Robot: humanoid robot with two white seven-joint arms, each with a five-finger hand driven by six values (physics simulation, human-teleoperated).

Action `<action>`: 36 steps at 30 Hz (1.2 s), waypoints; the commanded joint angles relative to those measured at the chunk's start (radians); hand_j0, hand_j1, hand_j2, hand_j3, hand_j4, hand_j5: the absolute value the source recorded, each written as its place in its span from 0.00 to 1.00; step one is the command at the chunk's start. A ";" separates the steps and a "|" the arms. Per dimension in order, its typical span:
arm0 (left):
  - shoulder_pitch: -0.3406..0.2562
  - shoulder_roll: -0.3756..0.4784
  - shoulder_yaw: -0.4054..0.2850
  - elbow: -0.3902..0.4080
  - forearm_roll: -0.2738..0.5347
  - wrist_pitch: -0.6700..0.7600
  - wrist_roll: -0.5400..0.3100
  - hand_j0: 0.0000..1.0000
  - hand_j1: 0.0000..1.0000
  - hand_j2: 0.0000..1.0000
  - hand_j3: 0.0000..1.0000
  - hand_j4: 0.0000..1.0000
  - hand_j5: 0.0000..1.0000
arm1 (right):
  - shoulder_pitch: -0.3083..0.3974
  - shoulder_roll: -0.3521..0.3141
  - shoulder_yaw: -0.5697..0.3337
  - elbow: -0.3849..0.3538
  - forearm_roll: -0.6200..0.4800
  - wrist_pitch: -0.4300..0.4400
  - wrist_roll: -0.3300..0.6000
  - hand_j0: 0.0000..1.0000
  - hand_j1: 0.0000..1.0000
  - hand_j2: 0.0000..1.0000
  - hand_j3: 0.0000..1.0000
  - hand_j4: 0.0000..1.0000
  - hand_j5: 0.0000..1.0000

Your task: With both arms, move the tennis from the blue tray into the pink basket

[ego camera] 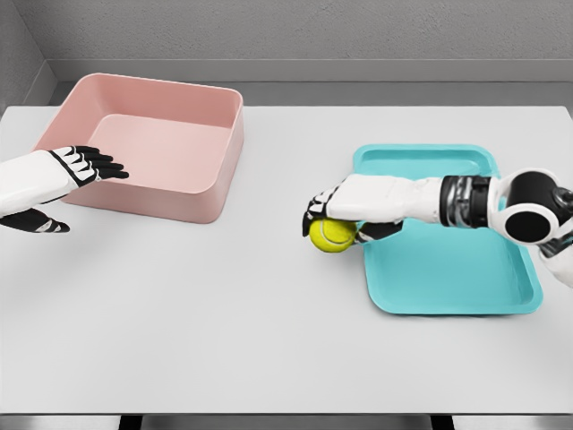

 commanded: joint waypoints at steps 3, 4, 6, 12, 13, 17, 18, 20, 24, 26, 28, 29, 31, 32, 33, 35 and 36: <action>0.000 0.001 0.001 0.000 0.006 0.001 0.001 1.00 1.00 1.00 1.00 1.00 1.00 | -0.021 0.056 0.046 0.000 -0.007 -0.005 -0.001 0.50 0.50 0.50 0.50 0.50 0.50; 0.000 0.001 0.001 0.000 0.006 0.001 0.001 1.00 1.00 1.00 1.00 1.00 1.00 | -0.031 0.069 0.056 0.000 -0.007 -0.005 -0.001 0.50 0.50 0.50 0.50 0.50 0.50; 0.000 0.001 0.001 0.000 0.006 0.001 0.001 1.00 1.00 1.00 1.00 1.00 1.00 | -0.041 0.094 0.066 0.000 -0.007 -0.003 -0.001 0.50 0.50 0.50 0.50 0.50 0.50; 0.008 0.003 0.003 -0.011 0.006 0.001 -0.001 1.00 1.00 1.00 1.00 1.00 1.00 | -0.078 0.165 0.120 0.000 -0.007 0.012 -0.001 0.50 0.50 0.50 0.50 0.50 0.50; 0.008 0.001 0.003 -0.011 0.006 0.001 -0.001 1.00 1.00 1.00 1.00 1.00 1.00 | -0.078 0.168 0.123 0.000 -0.007 0.012 -0.001 0.50 0.50 0.50 0.50 0.50 0.50; 0.008 0.001 0.001 -0.009 0.006 0.001 0.001 1.00 1.00 1.00 1.00 1.00 1.00 | -0.095 0.194 0.151 0.001 -0.007 0.014 -0.001 0.50 0.50 0.50 0.50 0.50 0.50; 0.008 0.001 0.001 -0.009 0.006 0.001 0.001 1.00 1.00 1.00 1.00 1.00 1.00 | -0.103 0.198 0.163 0.003 -0.007 0.024 -0.001 0.50 0.50 0.50 0.50 0.50 0.50; 0.008 -0.002 0.003 -0.011 0.006 0.001 -0.001 1.00 1.00 1.00 1.00 1.00 1.00 | -0.106 0.200 0.161 0.004 -0.007 0.037 -0.001 0.52 0.52 0.52 0.52 0.52 0.52; 0.008 -0.003 0.008 -0.011 0.006 0.001 -0.001 1.00 1.00 1.00 1.00 1.00 1.00 | -0.106 0.198 0.161 0.003 -0.007 0.103 -0.001 1.00 1.00 1.00 1.00 1.00 1.00; 0.008 -0.003 0.005 -0.011 0.006 0.001 0.001 1.00 1.00 1.00 1.00 1.00 1.00 | -0.106 0.198 0.161 0.001 -0.007 0.103 -0.001 1.00 1.00 1.00 1.00 1.00 1.00; 0.008 -0.003 0.001 -0.012 0.006 0.001 0.001 1.00 1.00 1.00 1.00 1.00 1.00 | -0.107 0.198 0.161 0.001 -0.007 0.103 -0.001 1.00 1.00 1.00 1.00 1.00 1.00; 0.008 -0.005 0.003 -0.011 0.006 0.001 0.001 1.00 1.00 1.00 1.00 1.00 1.00 | -0.107 0.198 0.161 0.001 -0.007 0.103 -0.001 1.00 1.00 1.00 1.00 1.00 1.00; 0.006 -0.006 0.004 -0.012 0.006 0.001 0.001 1.00 1.00 1.00 1.00 1.00 1.00 | -0.107 0.197 0.158 0.001 -0.007 0.103 -0.001 1.00 1.00 1.00 1.00 1.00 1.00; 0.006 -0.006 0.006 -0.014 0.006 0.001 0.001 1.00 1.00 1.00 1.00 1.00 1.00 | -0.107 0.191 0.152 0.000 -0.006 0.103 -0.001 1.00 1.00 1.00 1.00 1.00 1.00; 0.006 -0.003 0.008 -0.014 0.006 0.001 0.001 1.00 1.00 1.00 1.00 1.00 1.00 | -0.114 0.186 0.148 0.000 -0.006 0.101 -0.001 1.00 1.00 1.00 1.00 1.00 1.00; 0.006 -0.003 0.008 -0.014 0.006 0.001 0.001 1.00 1.00 1.00 1.00 1.00 1.00 | -0.121 0.137 0.097 0.000 -0.006 0.089 -0.001 1.00 1.00 1.00 1.00 1.00 1.00; 0.006 -0.003 0.003 -0.017 0.006 0.001 -0.001 1.00 1.00 1.00 1.00 1.00 1.00 | -0.117 0.109 0.042 0.000 -0.004 0.063 -0.001 1.00 1.00 1.00 1.00 1.00 1.00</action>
